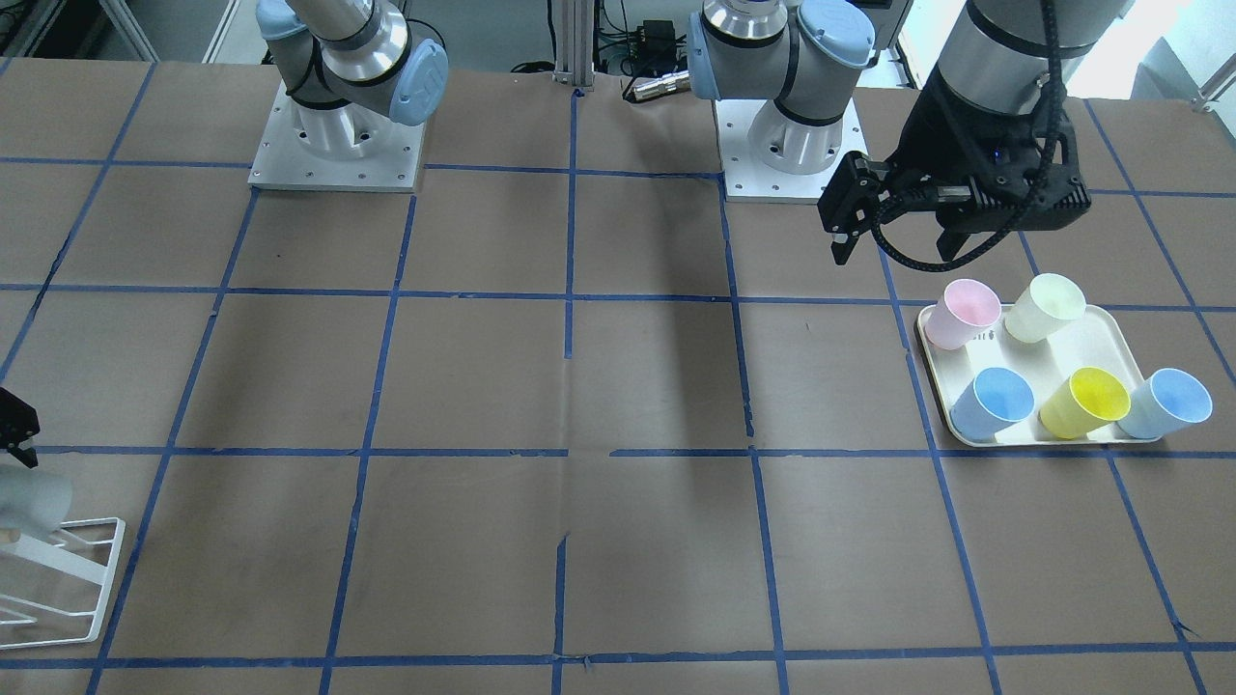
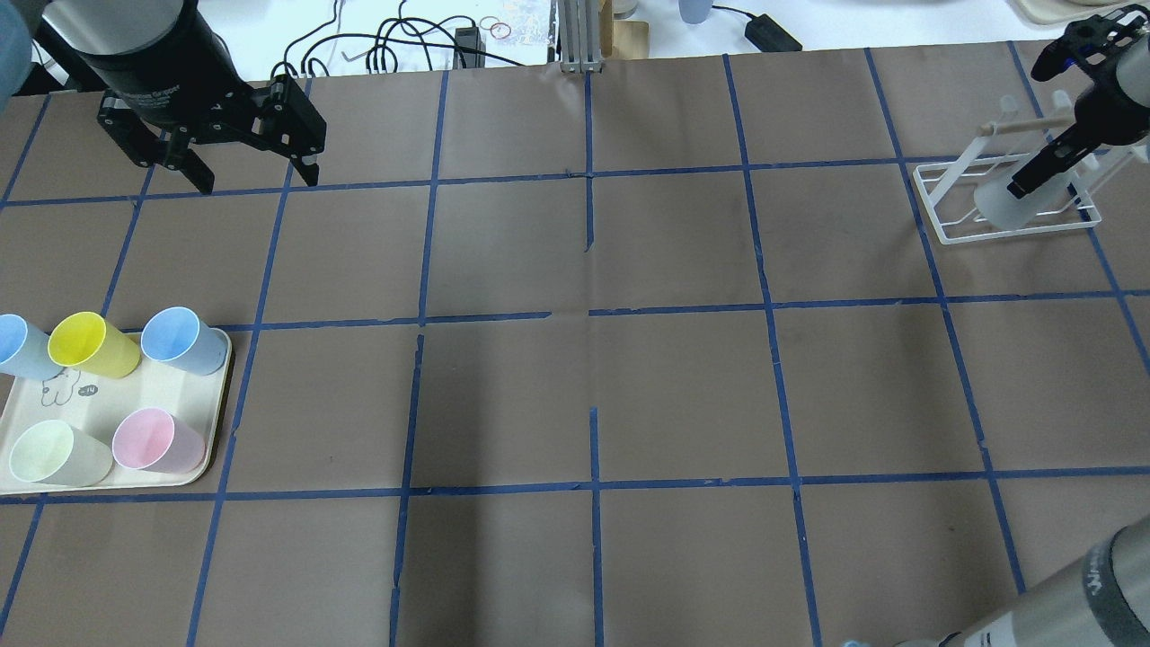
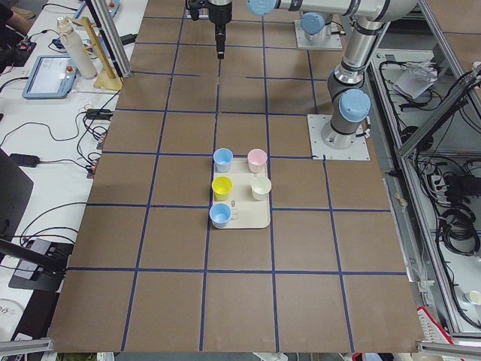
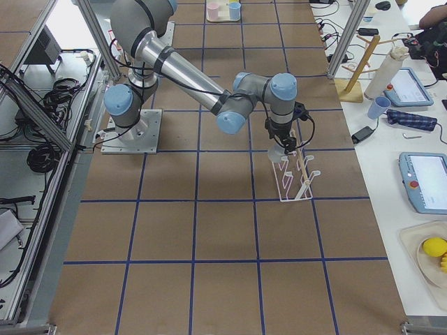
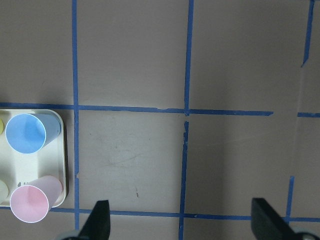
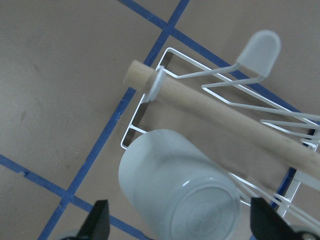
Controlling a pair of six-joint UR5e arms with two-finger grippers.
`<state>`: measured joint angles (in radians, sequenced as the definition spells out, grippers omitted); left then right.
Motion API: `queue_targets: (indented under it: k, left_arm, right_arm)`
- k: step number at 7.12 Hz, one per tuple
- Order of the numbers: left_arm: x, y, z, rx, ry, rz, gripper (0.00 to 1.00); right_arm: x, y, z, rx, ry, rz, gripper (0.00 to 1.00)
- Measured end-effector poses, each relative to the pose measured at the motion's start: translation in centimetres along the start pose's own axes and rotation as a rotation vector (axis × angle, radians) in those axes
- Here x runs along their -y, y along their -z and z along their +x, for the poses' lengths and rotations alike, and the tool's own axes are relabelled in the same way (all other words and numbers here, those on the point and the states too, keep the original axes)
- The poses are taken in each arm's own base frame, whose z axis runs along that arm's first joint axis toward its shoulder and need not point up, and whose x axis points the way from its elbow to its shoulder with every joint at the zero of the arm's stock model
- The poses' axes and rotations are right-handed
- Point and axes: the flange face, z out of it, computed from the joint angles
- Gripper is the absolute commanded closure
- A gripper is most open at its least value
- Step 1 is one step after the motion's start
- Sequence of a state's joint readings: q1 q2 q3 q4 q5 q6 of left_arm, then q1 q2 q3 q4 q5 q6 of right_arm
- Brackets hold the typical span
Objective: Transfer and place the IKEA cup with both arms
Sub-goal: 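Lower the right gripper and close it on the white cup on the rack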
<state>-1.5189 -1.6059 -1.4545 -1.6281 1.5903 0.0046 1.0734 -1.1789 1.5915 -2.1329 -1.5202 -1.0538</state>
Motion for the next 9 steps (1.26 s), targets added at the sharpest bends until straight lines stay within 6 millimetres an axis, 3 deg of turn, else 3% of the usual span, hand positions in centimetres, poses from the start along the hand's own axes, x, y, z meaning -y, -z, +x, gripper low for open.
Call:
queue_targets:
  k: [7,8,9]
  left_arm:
    - [-0.1,0.0,0.1,-0.001,-0.002,-0.001,0.0]
    - [-0.1,0.0,0.2,-0.001,-0.002,-0.001,0.0]
    - [-0.1,0.0,0.2,-0.001,-0.002,-0.002,0.0]
  right_arm:
    - [0.0,-2.3,0.2,0.025,0.005,-0.019,0.0]
    - [0.0,-2.3,0.2,0.024,0.007,-0.023,0.04]
    - [0.0,-2.3,0.2,0.024,0.008,-0.023,0.16]
